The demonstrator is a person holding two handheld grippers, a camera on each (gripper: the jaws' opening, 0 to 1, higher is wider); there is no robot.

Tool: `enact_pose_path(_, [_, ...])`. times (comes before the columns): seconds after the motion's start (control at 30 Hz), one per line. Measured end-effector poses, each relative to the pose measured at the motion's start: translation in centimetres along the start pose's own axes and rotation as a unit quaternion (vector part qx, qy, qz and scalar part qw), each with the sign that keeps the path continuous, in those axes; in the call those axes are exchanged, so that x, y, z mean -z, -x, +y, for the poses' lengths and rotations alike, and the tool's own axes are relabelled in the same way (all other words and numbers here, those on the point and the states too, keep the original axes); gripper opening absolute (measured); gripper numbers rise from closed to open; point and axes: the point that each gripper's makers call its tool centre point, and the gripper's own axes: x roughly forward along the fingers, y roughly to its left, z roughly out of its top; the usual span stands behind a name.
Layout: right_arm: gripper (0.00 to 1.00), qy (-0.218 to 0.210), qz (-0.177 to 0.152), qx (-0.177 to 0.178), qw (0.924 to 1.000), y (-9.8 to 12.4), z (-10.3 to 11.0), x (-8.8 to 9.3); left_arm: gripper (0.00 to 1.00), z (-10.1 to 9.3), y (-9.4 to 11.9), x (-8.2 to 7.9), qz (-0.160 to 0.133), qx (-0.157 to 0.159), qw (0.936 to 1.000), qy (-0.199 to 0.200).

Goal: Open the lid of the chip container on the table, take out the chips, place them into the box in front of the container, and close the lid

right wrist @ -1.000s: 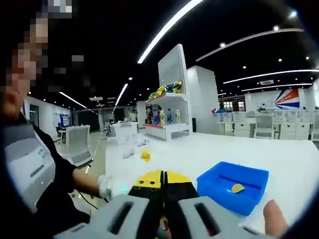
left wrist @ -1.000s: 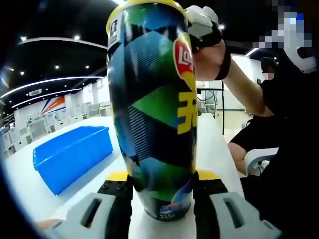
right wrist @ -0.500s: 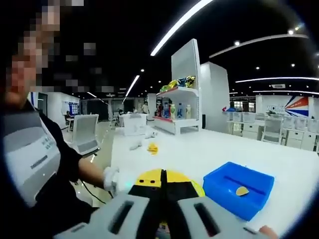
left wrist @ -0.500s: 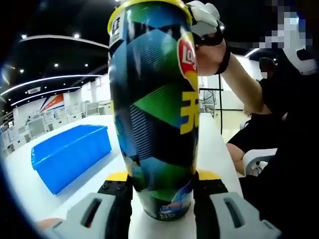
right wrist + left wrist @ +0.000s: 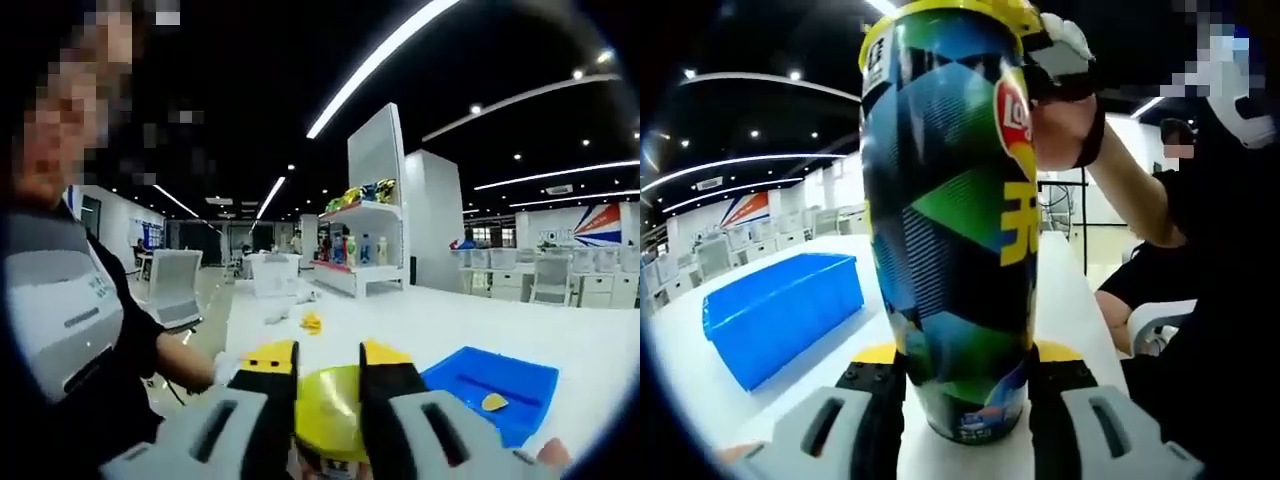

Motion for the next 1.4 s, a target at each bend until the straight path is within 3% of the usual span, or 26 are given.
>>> enact_pose_path(0.07, [0.45,0.0,-0.004,-0.001,1.0,-0.1,0.4,0.0,0.49,0.0,-0.1,0.0,-0.002,0.0,1.0,0.003])
enact_pose_path(0.1, [0.57,-0.002,-0.005,-0.001,1.0,-0.2,0.4,-0.1,0.49,0.0,0.0,0.0,-0.003,0.001,1.0,0.002])
enact_pose_path(0.13, [0.6,-0.054,-0.034,-0.012,0.9979,-0.1,0.7,-1.1,0.49,-0.1,0.0,-0.1,-0.009,0.002,1.0,0.004])
enact_pose_path(0.17, [0.63,-0.061,-0.044,-0.009,0.9971,0.0,0.5,-1.4,0.5,-0.1,-0.1,-0.1,-0.01,0.004,0.9999,0.005])
enact_pose_path(0.3, [0.75,-0.061,-0.072,-0.001,0.9956,0.6,-0.2,-2.6,0.58,-0.8,0.0,-0.6,-0.026,0.019,0.9993,0.018])
enact_pose_path(0.4, [0.96,-0.073,-0.078,-0.005,0.9943,0.6,-0.2,-3.0,0.64,-1.0,0.0,-1.0,-0.041,0.025,0.9987,0.018])
enact_pose_path(0.53, [0.97,-0.091,-0.081,-0.015,0.9925,0.5,0.2,-3.1,0.79,-1.3,0.2,-1.8,-0.062,0.032,0.9975,0.012])
enact_pose_path(0.6, [0.97,-0.086,-0.084,-0.012,0.9927,0.6,0.2,-3.4,0.94,-1.3,0.1,-1.8,-0.061,0.033,0.9974,0.018])
enact_pose_path(0.77, [0.97,-0.083,-0.093,-0.007,0.9922,0.9,-0.1,-4.2,0.95,-0.8,0.8,-1.4,-0.051,0.029,0.9976,0.037])
enact_pose_path(1.03, [0.97,-0.075,-0.092,0.004,0.9929,1.2,-0.8,-4.7,0.95,0.4,2.9,-1.9,-0.05,0.012,0.9983,0.027])
enact_pose_path(1.17, [0.97,-0.065,-0.104,0.016,0.9924,2.0,-1.6,-5.8,0.95,1.1,4.9,-2.9,-0.064,0.007,0.9962,0.059])
enact_pose_path(1.23, [0.95,-0.064,-0.113,0.019,0.9913,2.6,-2.1,-6.6,0.95,1.1,6.0,-3.2,-0.07,0.017,0.9968,0.033])
enact_pose_path(1.4, [0.93,-0.056,-0.132,0.04,0.9889,4.4,-4.0,-8.2,0.95,4.3,9.0,-4.4,-0.088,-0.029,0.9953,0.026])
